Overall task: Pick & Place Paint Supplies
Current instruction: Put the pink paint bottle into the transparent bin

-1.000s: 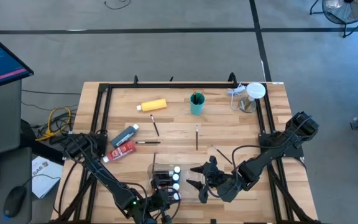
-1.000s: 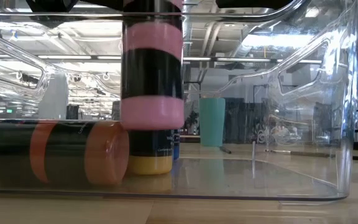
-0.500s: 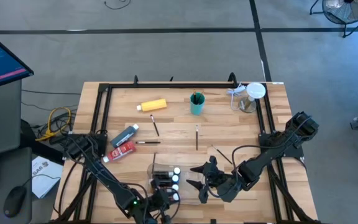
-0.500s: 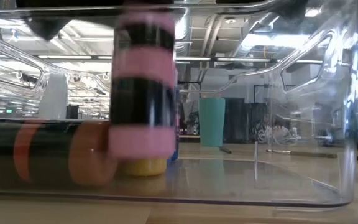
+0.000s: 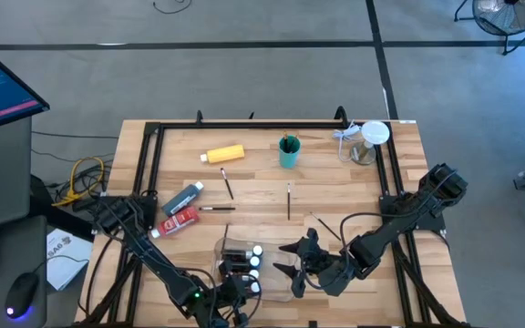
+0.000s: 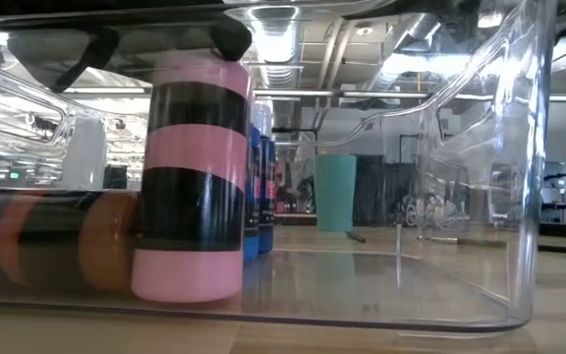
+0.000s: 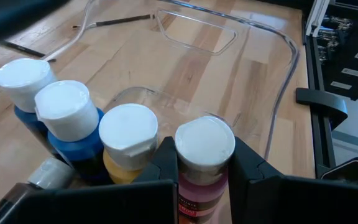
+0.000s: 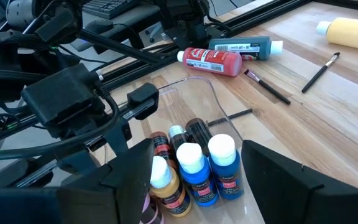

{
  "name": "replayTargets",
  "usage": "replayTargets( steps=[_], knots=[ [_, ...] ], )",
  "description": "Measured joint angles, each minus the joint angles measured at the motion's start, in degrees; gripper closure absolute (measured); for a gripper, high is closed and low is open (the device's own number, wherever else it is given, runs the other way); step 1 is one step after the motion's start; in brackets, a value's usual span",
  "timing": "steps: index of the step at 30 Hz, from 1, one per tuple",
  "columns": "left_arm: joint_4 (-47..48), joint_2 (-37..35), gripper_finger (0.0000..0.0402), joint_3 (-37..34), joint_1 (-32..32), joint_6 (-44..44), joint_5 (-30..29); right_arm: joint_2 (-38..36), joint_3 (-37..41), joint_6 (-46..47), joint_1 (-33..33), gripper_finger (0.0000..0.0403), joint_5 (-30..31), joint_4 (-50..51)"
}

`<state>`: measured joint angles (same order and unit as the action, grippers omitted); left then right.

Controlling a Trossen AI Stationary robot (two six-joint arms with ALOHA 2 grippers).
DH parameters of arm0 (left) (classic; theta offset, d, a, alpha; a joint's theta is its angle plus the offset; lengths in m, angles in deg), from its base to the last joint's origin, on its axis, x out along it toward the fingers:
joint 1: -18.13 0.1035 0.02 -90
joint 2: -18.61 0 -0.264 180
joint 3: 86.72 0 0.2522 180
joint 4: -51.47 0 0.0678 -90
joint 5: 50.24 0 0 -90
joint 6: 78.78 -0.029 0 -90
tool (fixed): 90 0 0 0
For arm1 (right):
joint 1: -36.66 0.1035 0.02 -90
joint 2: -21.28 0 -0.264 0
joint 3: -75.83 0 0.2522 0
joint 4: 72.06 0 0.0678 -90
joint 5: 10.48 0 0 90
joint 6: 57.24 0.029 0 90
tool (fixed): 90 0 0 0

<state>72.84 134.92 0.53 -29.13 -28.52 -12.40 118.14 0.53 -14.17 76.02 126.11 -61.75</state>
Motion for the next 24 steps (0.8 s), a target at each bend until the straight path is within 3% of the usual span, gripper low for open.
replayTargets(
  steps=[9,17,24],
  knots=[
    [-0.04,0.0,0.0341,-0.02,0.0,-0.02,-0.11,0.0,0.0,-0.15,0.0,0.0165,0.0,0.0],
    [-0.13,0.0,0.0353,-0.04,0.0,-0.23,0.11,0.0,0.0,-0.13,-0.22,0.0165,0.09,0.02],
    [-0.44,0.0,0.0338,-0.11,-0.02,-0.24,0.24,0.0,0.0,-0.14,-0.48,0.0165,0.2,0.02]
  ],
)
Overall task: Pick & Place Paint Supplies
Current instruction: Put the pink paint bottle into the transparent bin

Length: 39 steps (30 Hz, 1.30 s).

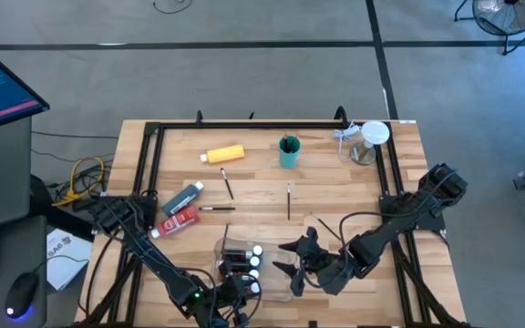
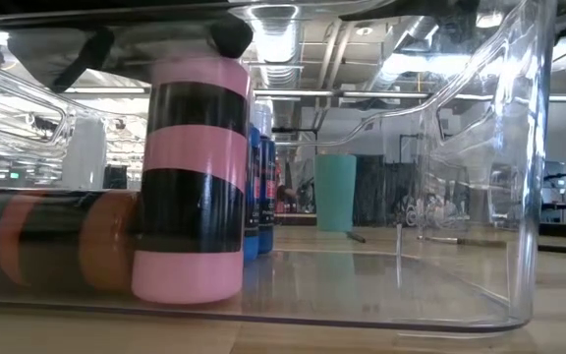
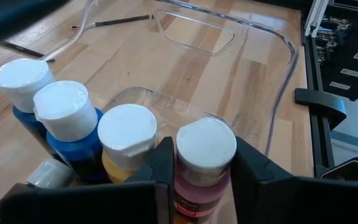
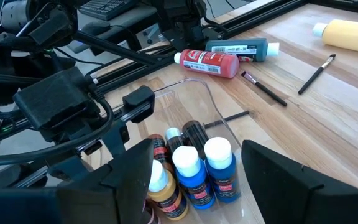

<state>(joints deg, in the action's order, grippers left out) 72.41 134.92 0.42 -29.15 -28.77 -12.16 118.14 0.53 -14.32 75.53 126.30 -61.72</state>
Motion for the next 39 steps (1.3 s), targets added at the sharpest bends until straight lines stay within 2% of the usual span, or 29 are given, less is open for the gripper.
replayTargets(
  steps=[13,32,39],
  knots=[
    [-0.53,-0.52,0.031,-0.04,-0.05,0.0,0.42,0.0,0.0,-0.01,0.0,0.0165,0.01,0.02],
    [-0.42,-2.58,0.0309,-0.04,-0.37,-2.02,-2.94,0.0,0.0,-0.01,-0.07,0.0165,0.0,0.02],
    [-1.22,-4.8,0.0309,-0.02,-0.52,-6.95,-5.34,0.0,0.0,-0.01,-0.04,0.0165,0.0,0.02]
  ],
)
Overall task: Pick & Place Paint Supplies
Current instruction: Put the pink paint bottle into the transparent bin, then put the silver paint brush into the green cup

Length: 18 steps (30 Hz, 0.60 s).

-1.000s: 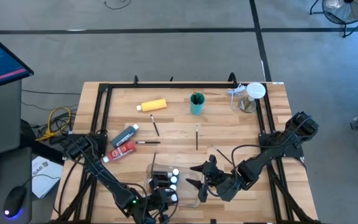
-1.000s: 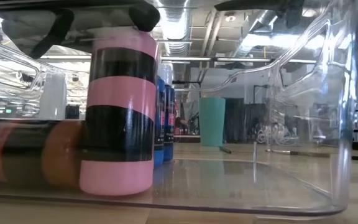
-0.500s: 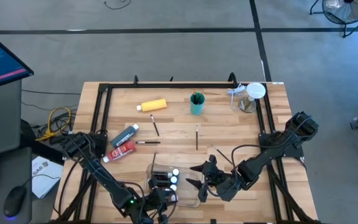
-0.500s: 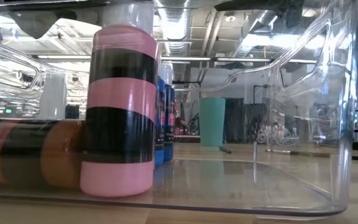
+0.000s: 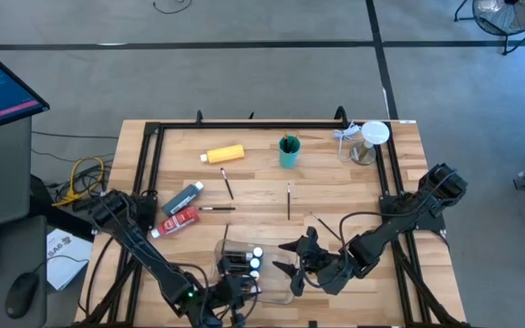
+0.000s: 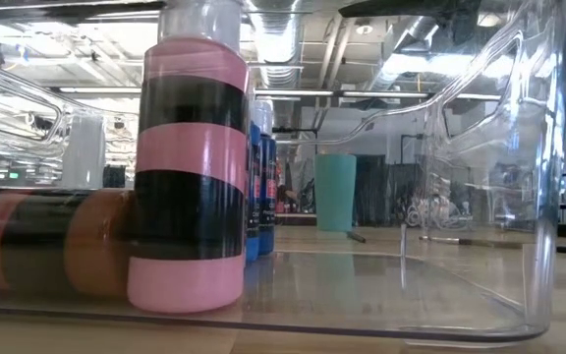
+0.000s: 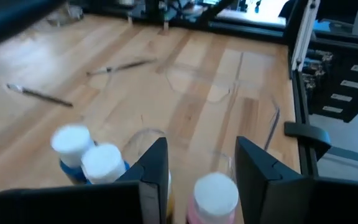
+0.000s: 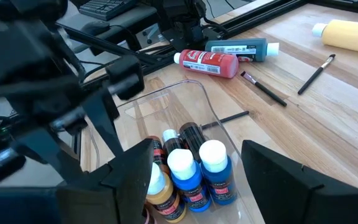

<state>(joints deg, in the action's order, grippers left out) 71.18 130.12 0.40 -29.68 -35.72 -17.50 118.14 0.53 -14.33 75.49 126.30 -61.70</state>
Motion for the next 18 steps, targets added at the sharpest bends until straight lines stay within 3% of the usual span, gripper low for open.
replayTargets(
  steps=[18],
  knots=[
    [-0.44,-6.54,0.0309,0.02,0.37,-11.53,-3.28,0.0,0.0,0.0,0.04,0.0165,0.0,-0.02]
  ],
)
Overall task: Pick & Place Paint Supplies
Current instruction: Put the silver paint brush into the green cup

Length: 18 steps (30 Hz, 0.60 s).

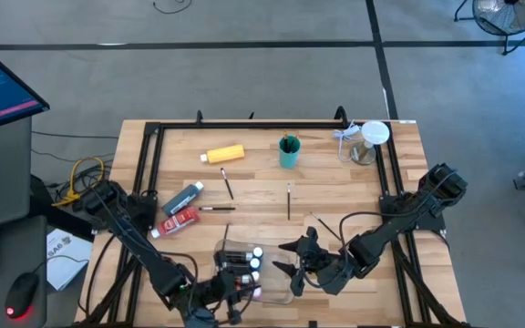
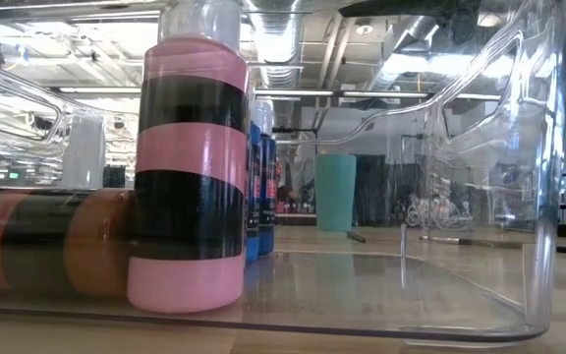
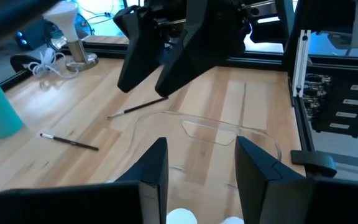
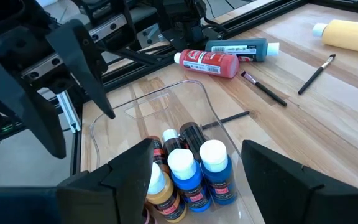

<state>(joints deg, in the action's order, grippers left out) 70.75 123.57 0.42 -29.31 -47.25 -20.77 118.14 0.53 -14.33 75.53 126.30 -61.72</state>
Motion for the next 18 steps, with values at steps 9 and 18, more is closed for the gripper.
replayTargets(
  steps=[9,18],
  knots=[
    [-5.12,-0.94,0.0309,0.0,1.4,-0.77,2.5,-0.08,0.0,0.05,0.0,0.0165,-0.39,-1.21],
    [-14.1,-10.85,0.0309,0.02,4.63,-9.71,10.38,-4.28,-0.02,-0.5,0.88,0.0165,-9.16,-2.58]
  ],
)
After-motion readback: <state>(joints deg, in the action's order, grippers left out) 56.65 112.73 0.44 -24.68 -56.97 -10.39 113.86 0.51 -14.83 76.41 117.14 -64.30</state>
